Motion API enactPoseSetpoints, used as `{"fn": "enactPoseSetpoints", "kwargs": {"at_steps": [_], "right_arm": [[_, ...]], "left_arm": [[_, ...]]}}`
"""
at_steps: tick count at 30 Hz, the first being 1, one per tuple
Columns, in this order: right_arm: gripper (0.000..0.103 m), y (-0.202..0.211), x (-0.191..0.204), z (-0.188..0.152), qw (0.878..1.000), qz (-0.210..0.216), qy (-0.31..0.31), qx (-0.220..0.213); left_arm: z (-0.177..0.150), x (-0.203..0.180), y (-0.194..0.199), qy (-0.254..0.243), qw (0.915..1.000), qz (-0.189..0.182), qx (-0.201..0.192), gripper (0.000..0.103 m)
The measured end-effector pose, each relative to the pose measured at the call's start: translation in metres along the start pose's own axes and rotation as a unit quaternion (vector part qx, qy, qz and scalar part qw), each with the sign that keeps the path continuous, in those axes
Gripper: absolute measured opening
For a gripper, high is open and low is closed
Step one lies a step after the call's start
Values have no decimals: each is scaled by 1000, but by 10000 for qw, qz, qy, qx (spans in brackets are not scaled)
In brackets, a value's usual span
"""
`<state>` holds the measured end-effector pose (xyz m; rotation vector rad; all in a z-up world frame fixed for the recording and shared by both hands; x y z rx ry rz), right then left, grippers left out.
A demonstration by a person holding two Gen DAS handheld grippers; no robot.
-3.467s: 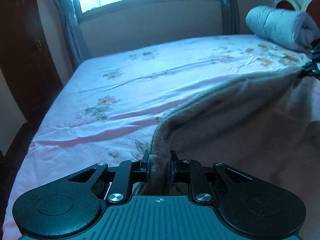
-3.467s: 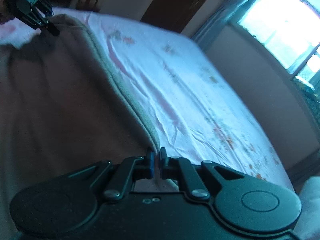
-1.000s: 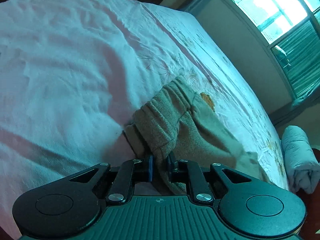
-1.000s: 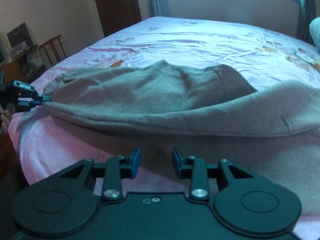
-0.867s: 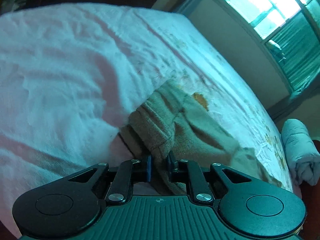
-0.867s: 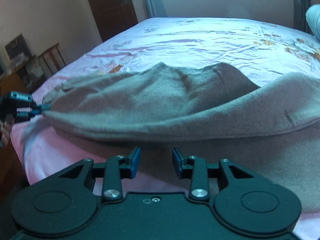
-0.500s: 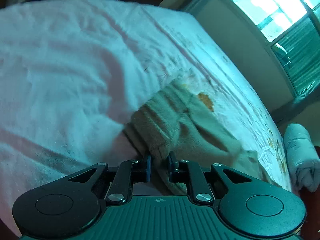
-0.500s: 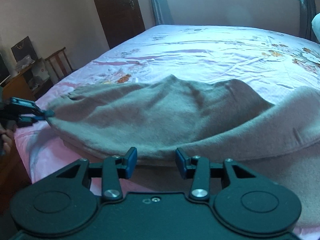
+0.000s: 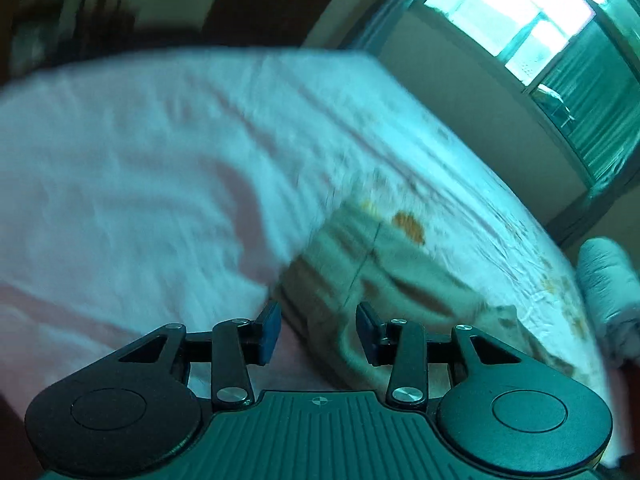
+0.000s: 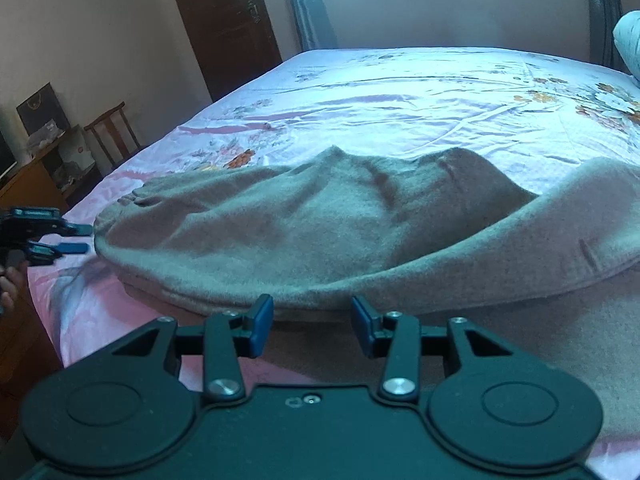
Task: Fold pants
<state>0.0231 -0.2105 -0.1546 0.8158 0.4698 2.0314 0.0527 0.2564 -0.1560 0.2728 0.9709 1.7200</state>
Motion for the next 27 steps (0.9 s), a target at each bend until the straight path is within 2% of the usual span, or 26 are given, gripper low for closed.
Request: {"fn": "enactPoseSetpoints", "kwargs": {"at_steps": [2,4,5,7,11,14,16,17,19,25,27], "right_arm": [[37,4,-1,1,10000,-24,-29,-86],[40,8,-3,2,9998,-59,-79,-159],[41,10,-5,2,9997,-74,-123,-194],[42,14,-12,4,9993,-104,-261,-233],[43,31,-37,6,9949,-243,-842,-491],[44,46,-62,7,9871,-376,-1412,-657],[45,54,-78,7,9815,-434,-1706,-758],[45,59,-88,5,9771,-418,-1904,-856],[46,66,-111,-1,9632,-408,-2437,-1060],[47,70,-178,-17,9022,-418,-3905,-1781],[45,65,-191,-19,8900,-433,-4111,-1923]], "left_arm": [[3,-24,20,-606,9977,-103,-298,41],[2,-55,23,-1052,9937,-311,-230,41],[-1,-73,21,-1157,9918,-536,-106,41],[-15,-103,12,-1198,9883,-932,125,41],[-59,-155,-9,-1343,9786,-1410,668,41],[-96,-173,-17,-1455,9711,-1571,1052,41],[-114,-176,-21,-1437,9701,-1516,1237,41],[-120,-178,-23,-1515,9695,-1435,1287,41],[-132,-181,-20,-1810,9684,-1294,1124,41],[-132,-182,-13,-1954,9669,-1184,1134,41],[-133,-181,-12,-1977,9667,-1172,1123,41]]}}
Point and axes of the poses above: each gripper's, at about its wrist camera, not at the fingertips, and y roughly against the way its jaws point, x to its left, z to its top, the point moved 2 cm from there along -y, roughly the way its jaws point, and after that the axes turned 13 degrees about z, right-handed, at the moved point
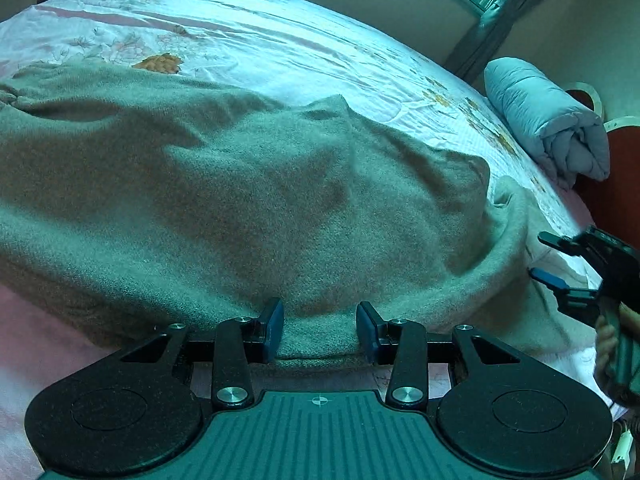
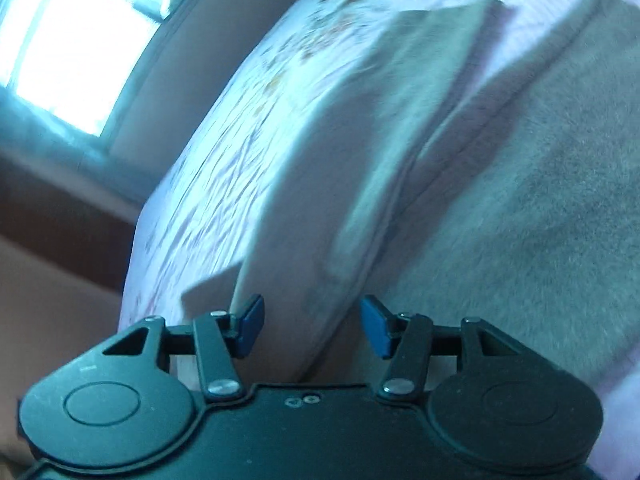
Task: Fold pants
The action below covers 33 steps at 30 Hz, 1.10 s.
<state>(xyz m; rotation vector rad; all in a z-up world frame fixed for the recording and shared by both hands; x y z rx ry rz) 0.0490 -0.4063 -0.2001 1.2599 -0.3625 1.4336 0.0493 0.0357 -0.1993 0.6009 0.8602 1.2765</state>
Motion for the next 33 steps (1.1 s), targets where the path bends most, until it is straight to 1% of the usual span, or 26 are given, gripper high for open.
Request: {"fn": "enactPoseSetpoints", "kwargs": {"at_steps": [1,3,4,5,6,7,10,13,16,18,22,25,28,30,32,33], "right_arm": [[45,-3,-4,2,9999,-54,-66,-64],[44,-5,-9,6,9993,-139,-208,-293],[40,-8,-11,7,9990,-117,-228,-354],[34,-12,-11,8,9992,-103,-200,-326],[12,-18,-11,7,9996,-92,-172,-216],[0,-21,-9,6,9998,-72,-153,-141],[0,-12,-1,10,9995,96,43,-311],[0,13,22,9,9964,9,688,-487],[0,44,52,-1,9873,-59,1498,-526],[0,63,62,-13,9830,-116,1752,-541],[0,89,64,-40,9774,-343,1979,-651],[0,101,47,-55,9783,-557,1877,-683],[0,90,12,-67,9813,-942,1620,-443],[0,82,-3,-72,9825,-1092,1481,-297],[0,77,-1,-76,9791,-1194,1633,-197],[3,77,2,-76,9790,-1198,1644,-160]], "left_arm": [[-1,0,3,-21,10000,22,-2,41],[3,-6,-8,-22,10000,43,2,41],[5,-7,-14,-8,10000,43,8,41],[6,-8,-16,1,10000,39,13,41],[7,-8,-17,-2,10000,35,18,41],[7,-8,-19,-15,10000,33,23,41],[7,-9,-18,-31,10000,38,28,41],[7,-9,-19,-56,10000,35,22,41],[8,-8,-19,-99,9999,7,40,41],[9,-8,-19,-140,9999,-18,50,41],[10,-9,-19,-277,9996,-28,68,41],[10,-9,-19,-326,9994,-25,74,41],[10,-9,-18,-379,9993,-13,65,41],[11,-10,-16,-390,9992,33,59,41],[12,-11,-10,-353,9993,99,14,41],[13,-16,-5,-381,9992,127,-48,41]]}}
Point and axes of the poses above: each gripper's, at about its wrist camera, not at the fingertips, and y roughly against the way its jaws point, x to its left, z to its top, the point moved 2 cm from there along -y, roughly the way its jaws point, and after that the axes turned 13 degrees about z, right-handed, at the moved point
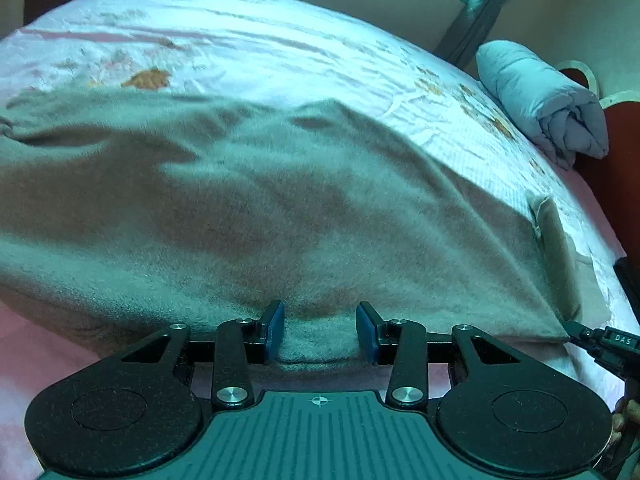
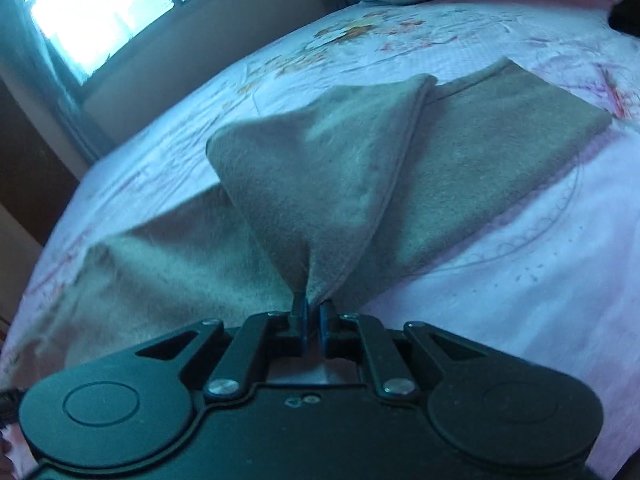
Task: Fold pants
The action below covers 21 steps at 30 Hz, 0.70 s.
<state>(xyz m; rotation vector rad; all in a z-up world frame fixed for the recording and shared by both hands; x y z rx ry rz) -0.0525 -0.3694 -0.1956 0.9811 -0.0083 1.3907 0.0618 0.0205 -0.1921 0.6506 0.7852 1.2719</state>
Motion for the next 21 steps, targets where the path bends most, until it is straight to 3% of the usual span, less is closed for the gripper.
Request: {"fn": "enactPoseSetpoints", "kwargs": {"at_steps": [4,12,16,21], "right_arm": [[37,24,4,11,9991,296,-246,-197],[41,40,-56,63,9924,484,-942,-620],[39,19,-91,87,9865,575,-1449,-500],[37,-6,-115,108,9823,604,-1665,-606]], "left_arm": [[6,-32,20,-334,9988,-266,-247,41],[2,-128,1,-632,9926,-1038,7,41],[-16,-147,-20,-679,9931,-888,348,41],[-20,-143,-23,-515,9939,-895,387,41]]}}
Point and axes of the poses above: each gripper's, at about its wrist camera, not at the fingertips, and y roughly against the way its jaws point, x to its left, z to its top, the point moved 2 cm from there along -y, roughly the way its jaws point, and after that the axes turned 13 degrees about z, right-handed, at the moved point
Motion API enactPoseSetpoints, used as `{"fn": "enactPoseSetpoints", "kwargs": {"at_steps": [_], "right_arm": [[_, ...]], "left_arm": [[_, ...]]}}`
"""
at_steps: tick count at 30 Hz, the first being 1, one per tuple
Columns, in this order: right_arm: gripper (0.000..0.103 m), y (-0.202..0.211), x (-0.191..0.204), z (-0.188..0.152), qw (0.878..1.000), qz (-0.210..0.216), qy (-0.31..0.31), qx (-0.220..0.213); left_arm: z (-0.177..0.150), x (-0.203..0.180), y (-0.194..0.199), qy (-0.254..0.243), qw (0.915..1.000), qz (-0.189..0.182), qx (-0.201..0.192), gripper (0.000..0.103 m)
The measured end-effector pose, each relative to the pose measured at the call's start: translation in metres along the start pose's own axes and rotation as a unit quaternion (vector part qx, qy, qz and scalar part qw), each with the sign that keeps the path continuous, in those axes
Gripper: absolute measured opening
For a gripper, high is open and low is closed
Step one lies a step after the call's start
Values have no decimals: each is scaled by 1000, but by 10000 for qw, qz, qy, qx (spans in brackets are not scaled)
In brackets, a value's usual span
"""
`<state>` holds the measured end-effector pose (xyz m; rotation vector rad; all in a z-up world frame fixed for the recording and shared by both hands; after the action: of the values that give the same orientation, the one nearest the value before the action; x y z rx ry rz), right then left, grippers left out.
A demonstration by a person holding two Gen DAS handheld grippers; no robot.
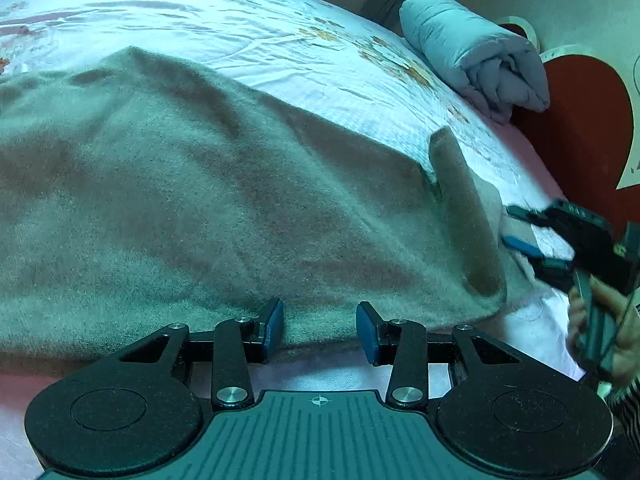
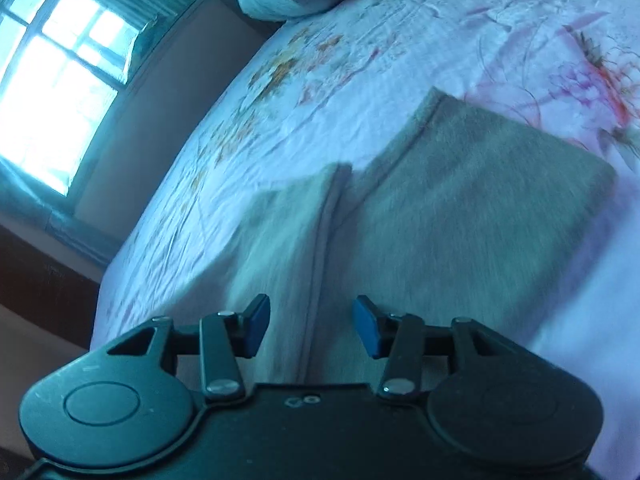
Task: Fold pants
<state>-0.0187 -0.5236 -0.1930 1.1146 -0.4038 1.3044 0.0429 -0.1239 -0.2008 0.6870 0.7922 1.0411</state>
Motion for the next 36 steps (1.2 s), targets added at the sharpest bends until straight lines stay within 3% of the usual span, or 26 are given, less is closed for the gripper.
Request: {"fn": "enactPoseSetpoints", "kwargs": {"at_steps": [2,4,7,12,16,19,22,24,28,32,35,36], "right_arm": [[34,-10,-1,8,9999,89,50,-29],[18,-21,-1,13,9998,212,-14,58],[4,-35,-2,18,9994,243,26,225],[2,-1,27,18,9967,125,729,-322],[1,55,64,6,9787,-190,1728,-1091],[0,79,56,-14,9675,-636,2018,-1383],[0,78,5,-24,9803,-1083,1155,-1179],[0,80,-20,-29,9854,-1125,703,-1064],[37,90,-27,-27,9842,-1057,470,-1338],[37,86,-40,-6,9868,-873,142,-1357],[30,84,-51,4,9863,-807,-48,-1441],[18,83,-52,7,9860,-789,-110,-1462]], "left_arm": [[0,-1,1,-111,9999,51,1,41],[-2,-3,0,-166,9998,89,-12,41],[-1,-4,-2,-154,9998,94,-13,41],[1,-7,-6,-298,9995,93,-14,41],[2,-6,-7,-288,9996,23,-19,41],[2,-7,-8,-377,9993,24,-34,41],[3,-8,-8,-424,9991,23,-19,41],[4,-8,-8,-406,9992,14,-11,41],[4,-9,-9,-439,9990,69,-32,41],[3,-11,-9,-462,9989,94,-47,41],[2,-10,-9,-468,9988,96,-54,41],[3,-10,-9,-471,9988,100,-57,41]]}}
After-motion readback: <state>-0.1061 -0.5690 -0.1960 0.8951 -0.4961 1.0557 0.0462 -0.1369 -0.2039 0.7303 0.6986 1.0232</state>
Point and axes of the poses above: each gripper's, at about its wrist camera, not at the fingertips, and y roughly against the way its jaws point, x to its left, z to its top, the point moved 2 cm from there along -y, roughly the way its jaws point, and after that the axes turned 13 degrees about z, right-handed, at the moved point
